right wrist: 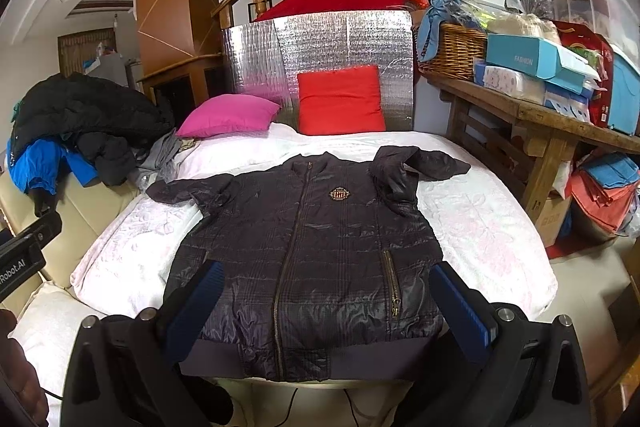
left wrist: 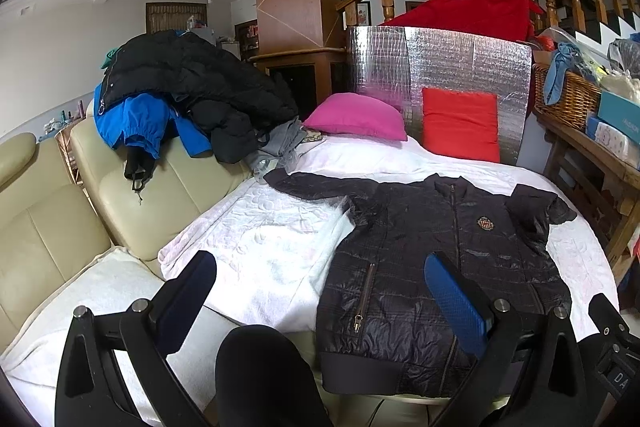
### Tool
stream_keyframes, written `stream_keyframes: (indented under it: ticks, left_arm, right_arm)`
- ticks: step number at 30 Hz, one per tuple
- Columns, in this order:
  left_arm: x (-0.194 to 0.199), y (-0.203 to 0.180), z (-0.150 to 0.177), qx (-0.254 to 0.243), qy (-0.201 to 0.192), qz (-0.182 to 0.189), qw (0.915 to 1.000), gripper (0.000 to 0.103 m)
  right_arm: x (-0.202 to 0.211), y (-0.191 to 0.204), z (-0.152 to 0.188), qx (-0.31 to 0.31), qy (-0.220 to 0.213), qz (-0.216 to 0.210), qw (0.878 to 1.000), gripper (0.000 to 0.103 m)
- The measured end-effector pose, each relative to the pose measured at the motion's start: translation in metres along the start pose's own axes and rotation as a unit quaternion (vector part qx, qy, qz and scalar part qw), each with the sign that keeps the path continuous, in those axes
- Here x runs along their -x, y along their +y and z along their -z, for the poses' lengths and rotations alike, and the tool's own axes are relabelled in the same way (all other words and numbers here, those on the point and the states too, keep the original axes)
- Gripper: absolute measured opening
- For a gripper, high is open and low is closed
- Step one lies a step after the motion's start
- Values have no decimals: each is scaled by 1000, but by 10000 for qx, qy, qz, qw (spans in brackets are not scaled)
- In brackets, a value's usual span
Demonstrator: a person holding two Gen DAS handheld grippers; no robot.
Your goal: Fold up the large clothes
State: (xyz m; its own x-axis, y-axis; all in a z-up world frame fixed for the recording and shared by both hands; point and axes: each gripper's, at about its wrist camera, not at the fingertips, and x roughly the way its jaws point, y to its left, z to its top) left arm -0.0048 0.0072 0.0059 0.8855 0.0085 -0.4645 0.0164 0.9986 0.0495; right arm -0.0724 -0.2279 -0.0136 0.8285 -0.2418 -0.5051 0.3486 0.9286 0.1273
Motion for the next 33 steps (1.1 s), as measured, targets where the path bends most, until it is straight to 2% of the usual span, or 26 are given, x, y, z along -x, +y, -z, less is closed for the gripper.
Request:
stream_keyframes:
  ticks: [33]
  left_arm:
    - [-5, -1, 6, -102, 46, 21, 9999, 103]
  right_arm:
    - [-4, -1, 1, -84, 94, -9, 9999, 103]
